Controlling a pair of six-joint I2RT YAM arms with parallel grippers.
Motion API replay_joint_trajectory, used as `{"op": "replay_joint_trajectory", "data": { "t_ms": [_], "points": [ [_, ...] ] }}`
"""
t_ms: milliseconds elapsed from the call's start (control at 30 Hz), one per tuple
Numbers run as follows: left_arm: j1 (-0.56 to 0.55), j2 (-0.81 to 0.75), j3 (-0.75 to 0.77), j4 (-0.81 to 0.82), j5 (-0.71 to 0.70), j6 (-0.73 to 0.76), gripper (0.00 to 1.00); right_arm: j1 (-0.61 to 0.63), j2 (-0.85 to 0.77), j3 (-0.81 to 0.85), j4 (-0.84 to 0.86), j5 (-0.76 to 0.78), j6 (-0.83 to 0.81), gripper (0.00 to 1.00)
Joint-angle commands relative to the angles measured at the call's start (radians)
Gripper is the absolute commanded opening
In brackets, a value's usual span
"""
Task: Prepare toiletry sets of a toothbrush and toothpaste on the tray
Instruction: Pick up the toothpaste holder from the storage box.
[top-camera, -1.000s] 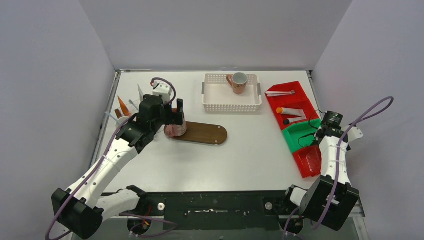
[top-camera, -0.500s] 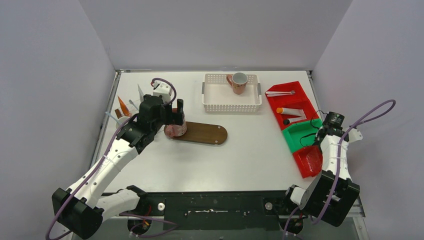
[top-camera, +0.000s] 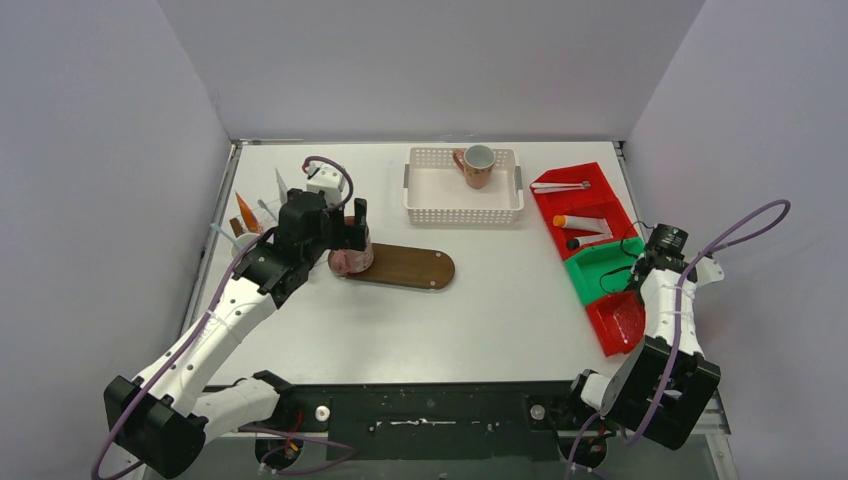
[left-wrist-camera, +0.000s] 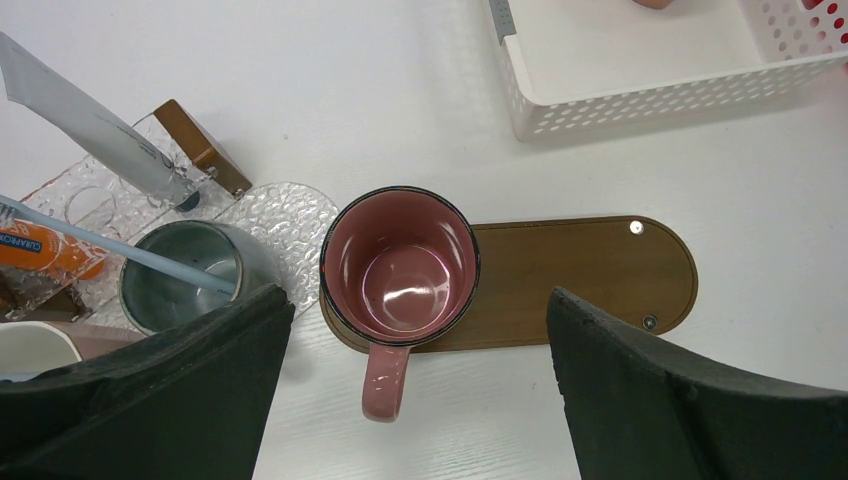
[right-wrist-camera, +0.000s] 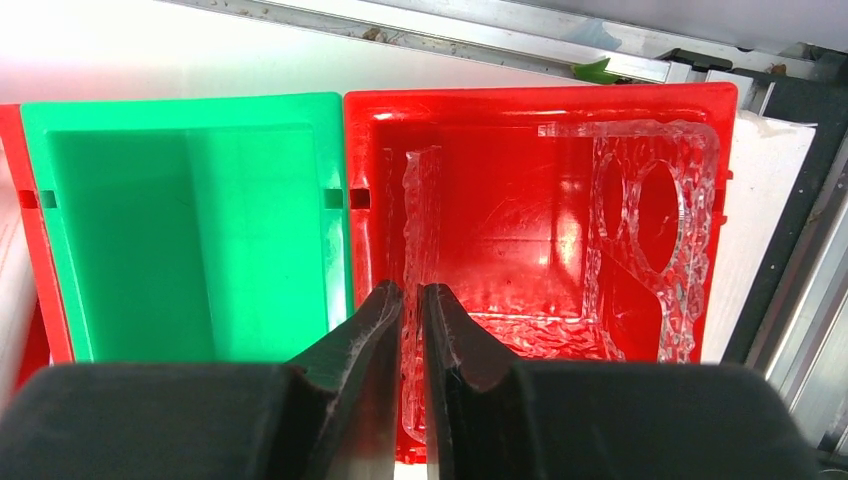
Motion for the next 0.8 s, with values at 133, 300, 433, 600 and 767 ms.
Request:
{"op": "replay_joint_trajectory", "data": {
  "t_ms": [133, 300, 433, 600, 767],
  "points": [
    [0.012, -0.002, -0.003, 0.059, 0.014, 0.002, 0.97, -0.006, -0.079, 0.040, -0.021, 0.017, -0.022, 0.00],
    [0.015, -0.002, -0.005, 0.060, 0.019, 0.000, 0.97, 0.003, -0.120, 0.089, -0.059, 0.057, -0.060, 0.00],
    [0.021, 0.000, -0.005, 0.060, 0.027, -0.004, 0.97, 0.030, -0.154, 0.123, -0.086, 0.090, -0.078, 0.00],
    [0.027, 0.001, -0.007, 0.065, 0.036, -0.007, 0.97, 0.091, -0.215, 0.166, -0.096, 0.139, -0.113, 0.00],
    [0.040, 0.000, -0.007, 0.068, 0.040, -0.011, 0.97, 0.189, -0.252, 0.226, -0.098, 0.162, -0.180, 0.00]
  ]
}}
